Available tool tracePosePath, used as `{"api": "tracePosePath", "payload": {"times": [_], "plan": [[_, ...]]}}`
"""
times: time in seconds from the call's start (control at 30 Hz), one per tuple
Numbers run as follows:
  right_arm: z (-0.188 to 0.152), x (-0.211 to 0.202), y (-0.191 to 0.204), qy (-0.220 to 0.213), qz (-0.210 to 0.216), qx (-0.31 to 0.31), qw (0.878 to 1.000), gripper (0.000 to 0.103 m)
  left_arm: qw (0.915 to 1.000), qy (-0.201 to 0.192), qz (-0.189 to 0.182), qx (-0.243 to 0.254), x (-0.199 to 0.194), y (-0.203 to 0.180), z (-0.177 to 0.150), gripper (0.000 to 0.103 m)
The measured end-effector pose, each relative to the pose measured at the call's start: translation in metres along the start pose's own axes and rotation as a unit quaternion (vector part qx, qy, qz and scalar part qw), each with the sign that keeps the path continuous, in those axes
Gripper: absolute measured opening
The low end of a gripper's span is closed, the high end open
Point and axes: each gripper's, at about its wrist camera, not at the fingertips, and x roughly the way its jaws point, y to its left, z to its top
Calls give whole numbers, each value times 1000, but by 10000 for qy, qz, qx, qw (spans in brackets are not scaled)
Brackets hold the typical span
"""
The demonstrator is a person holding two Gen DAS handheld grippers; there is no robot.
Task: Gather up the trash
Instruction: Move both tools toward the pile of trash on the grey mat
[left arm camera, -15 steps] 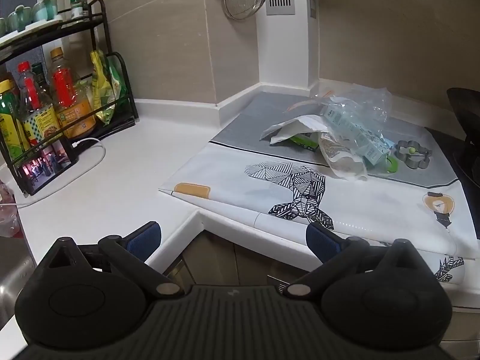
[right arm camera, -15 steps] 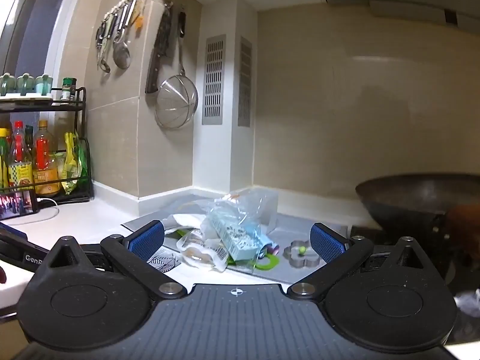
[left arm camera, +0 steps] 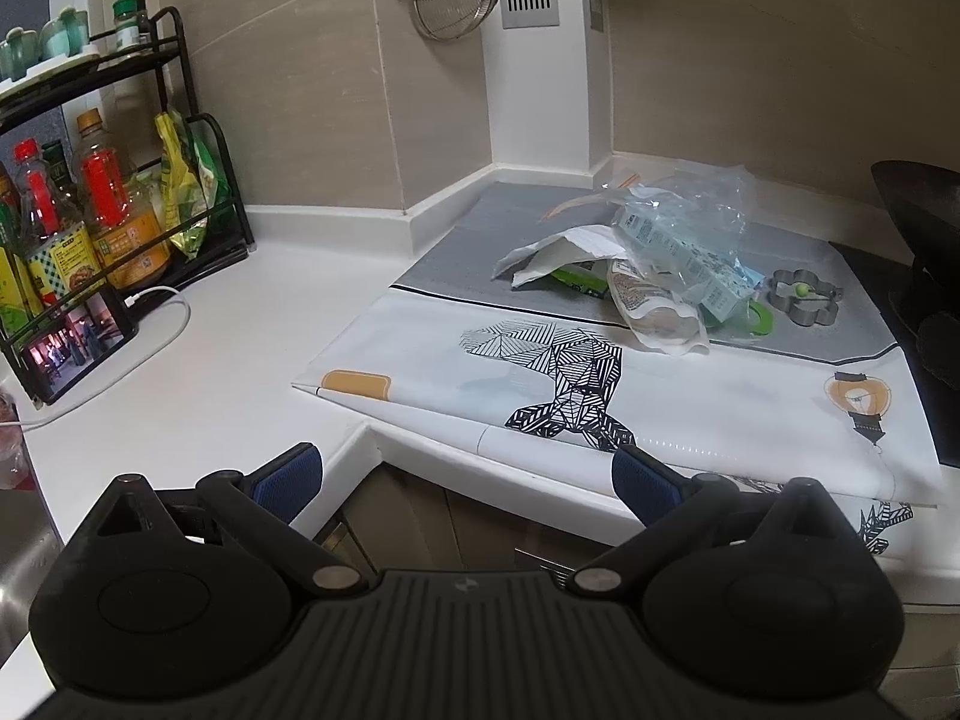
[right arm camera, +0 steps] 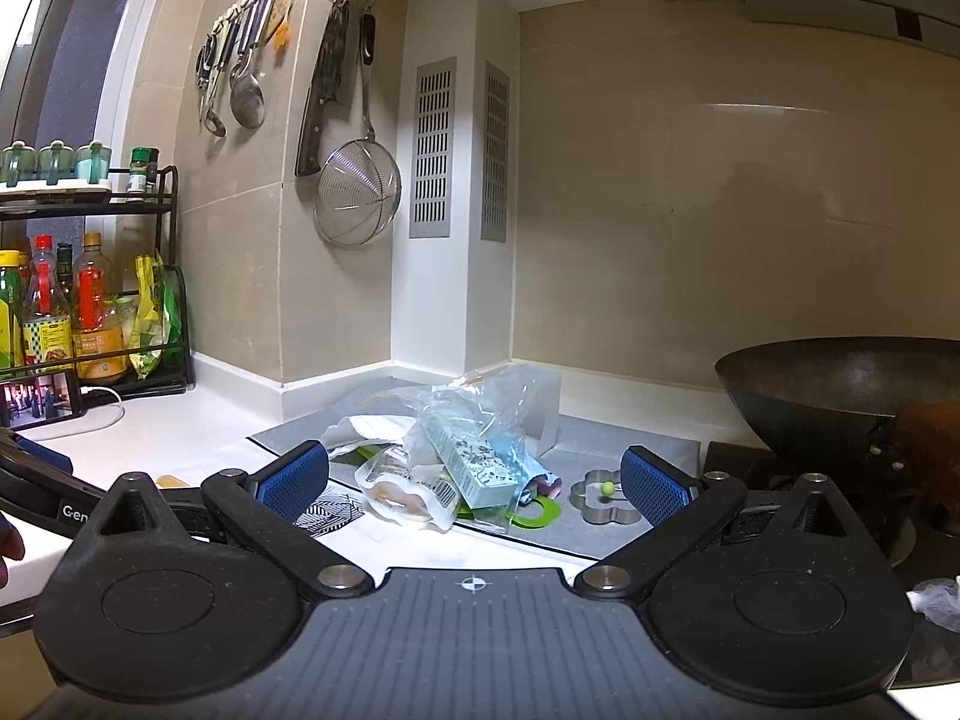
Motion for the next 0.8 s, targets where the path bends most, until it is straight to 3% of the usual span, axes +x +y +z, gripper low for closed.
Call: {"api": "tracePosePath", "payload": {"times": [0.37, 0.8], "plan": [[-5, -2, -1, -98, 30, 131, 9999, 103, 9998, -173, -56, 2, 2, -3, -3, 103], [-16, 28, -8, 282, -56, -10, 9996, 103, 9999, 79, -86, -89, 26, -2, 1, 103]]}}
